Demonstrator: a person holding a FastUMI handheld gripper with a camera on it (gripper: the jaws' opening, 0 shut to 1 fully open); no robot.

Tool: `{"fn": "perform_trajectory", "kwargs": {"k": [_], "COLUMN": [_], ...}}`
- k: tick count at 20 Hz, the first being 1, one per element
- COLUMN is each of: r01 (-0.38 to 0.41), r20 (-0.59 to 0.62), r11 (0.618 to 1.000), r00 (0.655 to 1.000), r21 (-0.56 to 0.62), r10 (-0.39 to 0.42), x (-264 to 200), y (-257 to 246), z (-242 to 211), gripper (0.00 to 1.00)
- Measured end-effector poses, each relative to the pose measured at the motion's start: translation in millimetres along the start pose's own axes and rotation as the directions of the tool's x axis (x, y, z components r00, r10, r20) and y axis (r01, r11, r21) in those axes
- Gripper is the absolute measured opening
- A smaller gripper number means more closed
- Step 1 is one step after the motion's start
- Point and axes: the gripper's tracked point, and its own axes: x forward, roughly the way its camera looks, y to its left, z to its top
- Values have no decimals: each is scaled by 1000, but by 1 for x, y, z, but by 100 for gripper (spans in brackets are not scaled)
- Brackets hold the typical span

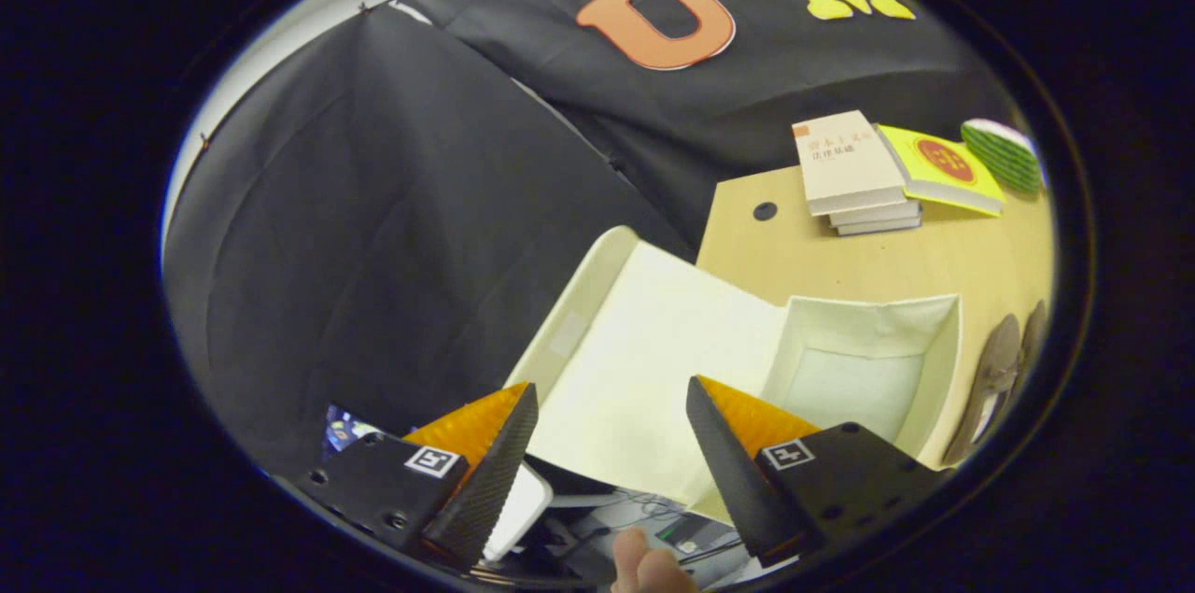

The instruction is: Open the storage box then place both shoes into the box .Put the left shoe in first, then the right shoe, with the right side of both shoes facing outward in a uniform manner.

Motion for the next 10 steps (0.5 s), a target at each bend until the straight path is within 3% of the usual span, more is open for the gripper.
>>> {"fn": "perform_trajectory", "kwargs": {"k": [5,10], "r01": [39,136], "r20": [-30,-47], "r11": [999,988], "r00": [999,989], "r21": [-24,-67], "r10": [-39,-140], "x": [-13,-42], "y": [-25,-83], "z": [-17,-31], "gripper": [100,100]}}
